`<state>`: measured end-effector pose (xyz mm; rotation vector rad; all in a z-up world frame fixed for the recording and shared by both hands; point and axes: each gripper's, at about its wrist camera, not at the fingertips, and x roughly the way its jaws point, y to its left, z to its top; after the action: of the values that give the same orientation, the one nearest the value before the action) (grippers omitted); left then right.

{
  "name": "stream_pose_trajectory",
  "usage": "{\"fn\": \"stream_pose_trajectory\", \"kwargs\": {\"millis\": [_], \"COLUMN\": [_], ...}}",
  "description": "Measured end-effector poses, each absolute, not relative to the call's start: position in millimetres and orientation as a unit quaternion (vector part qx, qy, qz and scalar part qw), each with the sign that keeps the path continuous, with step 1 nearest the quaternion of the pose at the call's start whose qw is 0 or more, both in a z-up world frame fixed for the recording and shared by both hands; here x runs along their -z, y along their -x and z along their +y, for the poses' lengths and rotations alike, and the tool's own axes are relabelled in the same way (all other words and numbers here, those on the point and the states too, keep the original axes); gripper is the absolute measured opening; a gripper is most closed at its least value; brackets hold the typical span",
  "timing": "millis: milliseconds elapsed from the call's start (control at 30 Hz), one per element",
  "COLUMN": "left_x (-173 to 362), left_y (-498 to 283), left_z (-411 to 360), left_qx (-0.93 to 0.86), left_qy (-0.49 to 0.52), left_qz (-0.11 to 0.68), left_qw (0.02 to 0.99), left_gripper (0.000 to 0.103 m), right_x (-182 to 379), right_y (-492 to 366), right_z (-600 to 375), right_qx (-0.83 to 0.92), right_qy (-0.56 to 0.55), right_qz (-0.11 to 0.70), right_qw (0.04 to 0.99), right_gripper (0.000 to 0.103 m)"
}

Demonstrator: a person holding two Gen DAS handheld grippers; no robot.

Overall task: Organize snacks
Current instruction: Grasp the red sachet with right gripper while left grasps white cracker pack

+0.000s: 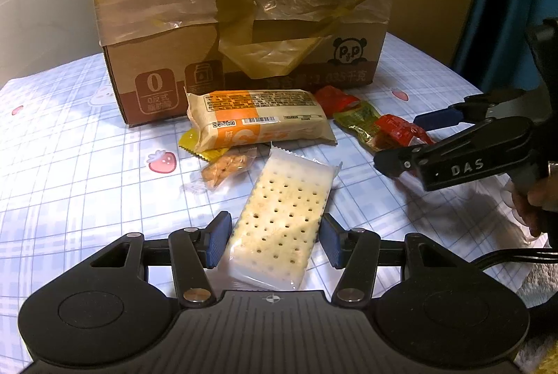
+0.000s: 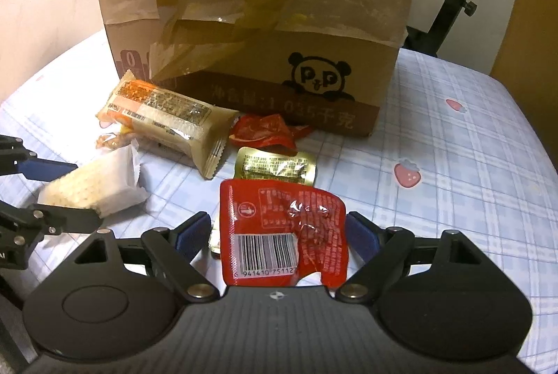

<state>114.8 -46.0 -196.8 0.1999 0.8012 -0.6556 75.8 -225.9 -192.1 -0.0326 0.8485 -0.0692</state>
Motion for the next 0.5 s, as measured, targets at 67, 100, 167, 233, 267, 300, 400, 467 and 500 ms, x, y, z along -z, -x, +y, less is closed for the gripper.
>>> {"fn": "stream_pose_trajectory", "kwargs": {"millis": [67, 100, 167, 233, 267, 300, 400, 467, 500], "left_x": [197, 197, 197, 197, 197, 197, 197, 197, 197], "left_y": [-115, -115, -115, -115, -115, -115, -115, -114, -114], "left_z": [-45, -45, -45, -45, -45, -45, -45, -44, -44], "left_qx": [0.313, 0.313, 0.313, 0.313, 0.313, 0.313, 0.312, 0.312, 0.312], "left_qy": [-0.096, -0.097, -0.097, -0.098, -0.097, -0.097, -0.098, -0.099, -0.098], "left_qz": [0.382, 0.382, 0.381, 0.381, 0.381, 0.381, 0.38, 0.379, 0.379], "left_qw": [0.864, 0.864, 0.864, 0.865, 0.865, 0.865, 0.865, 0.865, 0.866], "left_gripper": [0.058, 0.058, 0.058, 0.058, 0.058, 0.058, 0.058, 0.058, 0.058], "right_x": [190, 189, 187, 188, 188, 189, 189, 189, 190], "right_y": [-74, -73, -70, -70, -70, -70, -69, -69, -69], "right_z": [-229, -231, -233, -235, -237, -238, -237, -236, -235], "right_qx": [0.034, 0.033, 0.033, 0.038, 0.039, 0.041, 0.041, 0.042, 0.042], "right_qy": [0.003, -0.003, -0.011, -0.013, -0.018, -0.022, -0.02, -0.015, -0.013], "right_qz": [0.408, 0.405, 0.402, 0.405, 0.407, 0.408, 0.406, 0.406, 0.405], "right_qw": [0.912, 0.914, 0.915, 0.914, 0.913, 0.912, 0.913, 0.913, 0.913], "right_gripper": [0.085, 0.085, 0.085, 0.085, 0.085, 0.085, 0.085, 0.086, 0.086]}}
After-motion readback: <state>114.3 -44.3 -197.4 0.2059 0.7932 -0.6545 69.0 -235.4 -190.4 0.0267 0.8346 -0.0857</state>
